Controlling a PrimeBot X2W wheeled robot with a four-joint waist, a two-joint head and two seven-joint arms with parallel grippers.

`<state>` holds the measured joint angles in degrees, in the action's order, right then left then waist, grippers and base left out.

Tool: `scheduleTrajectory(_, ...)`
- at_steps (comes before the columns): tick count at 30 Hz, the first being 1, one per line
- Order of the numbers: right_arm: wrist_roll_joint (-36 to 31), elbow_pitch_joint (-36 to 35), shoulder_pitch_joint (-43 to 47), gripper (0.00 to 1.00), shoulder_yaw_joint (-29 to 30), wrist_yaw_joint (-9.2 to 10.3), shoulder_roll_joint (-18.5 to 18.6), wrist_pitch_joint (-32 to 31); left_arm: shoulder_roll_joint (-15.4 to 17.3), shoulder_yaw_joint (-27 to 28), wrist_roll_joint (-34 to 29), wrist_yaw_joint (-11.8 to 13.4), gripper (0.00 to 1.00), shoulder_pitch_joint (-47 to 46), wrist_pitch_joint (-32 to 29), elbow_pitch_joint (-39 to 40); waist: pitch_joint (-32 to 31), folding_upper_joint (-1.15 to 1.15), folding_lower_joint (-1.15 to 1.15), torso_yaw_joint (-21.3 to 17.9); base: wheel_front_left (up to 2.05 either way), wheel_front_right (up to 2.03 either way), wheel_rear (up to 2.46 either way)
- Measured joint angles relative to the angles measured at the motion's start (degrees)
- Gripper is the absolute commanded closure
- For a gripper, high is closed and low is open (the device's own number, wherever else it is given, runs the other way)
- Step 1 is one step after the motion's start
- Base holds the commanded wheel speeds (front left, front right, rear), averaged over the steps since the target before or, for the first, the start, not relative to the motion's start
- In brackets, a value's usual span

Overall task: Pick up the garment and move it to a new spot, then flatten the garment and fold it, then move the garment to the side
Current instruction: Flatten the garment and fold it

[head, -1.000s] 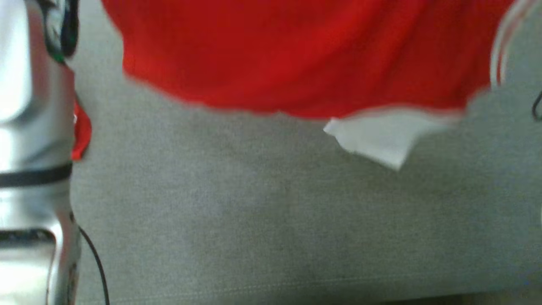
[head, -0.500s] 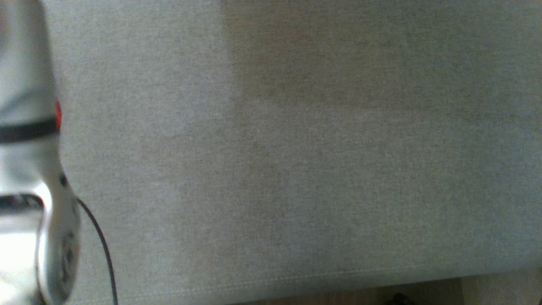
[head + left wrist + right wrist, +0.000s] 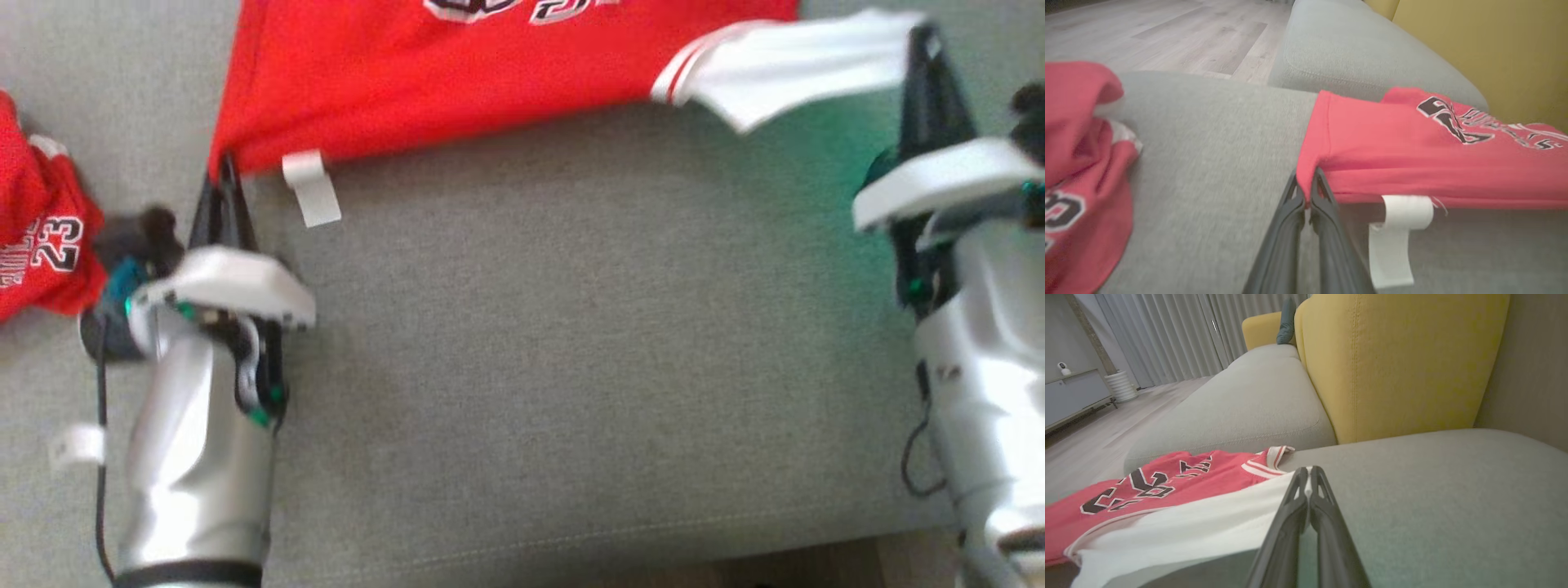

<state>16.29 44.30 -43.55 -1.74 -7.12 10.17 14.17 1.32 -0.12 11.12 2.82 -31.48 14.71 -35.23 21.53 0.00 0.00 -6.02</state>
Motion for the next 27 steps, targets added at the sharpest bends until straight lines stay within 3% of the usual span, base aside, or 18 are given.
scheduleTrajectory(12,9.8,-6.0,17.0,1.00,-9.0,0.00,3.5,-7.3,0.0,-3.2,6.0,3.4,1.00,15.2,0.0,1.9,-9.2,0.00,0.00,-1.5,0.00,0.00,0.00)
scheduleTrajectory(27,15.0,-18.7,39.6,1.00,-8.9,0.00,6.7,-19.0,0.2,-5.5,8.8,5.6,1.00,34.0,-0.1,7.9,-20.8,0.00,-0.01,-1.2,0.00,0.00,0.00)
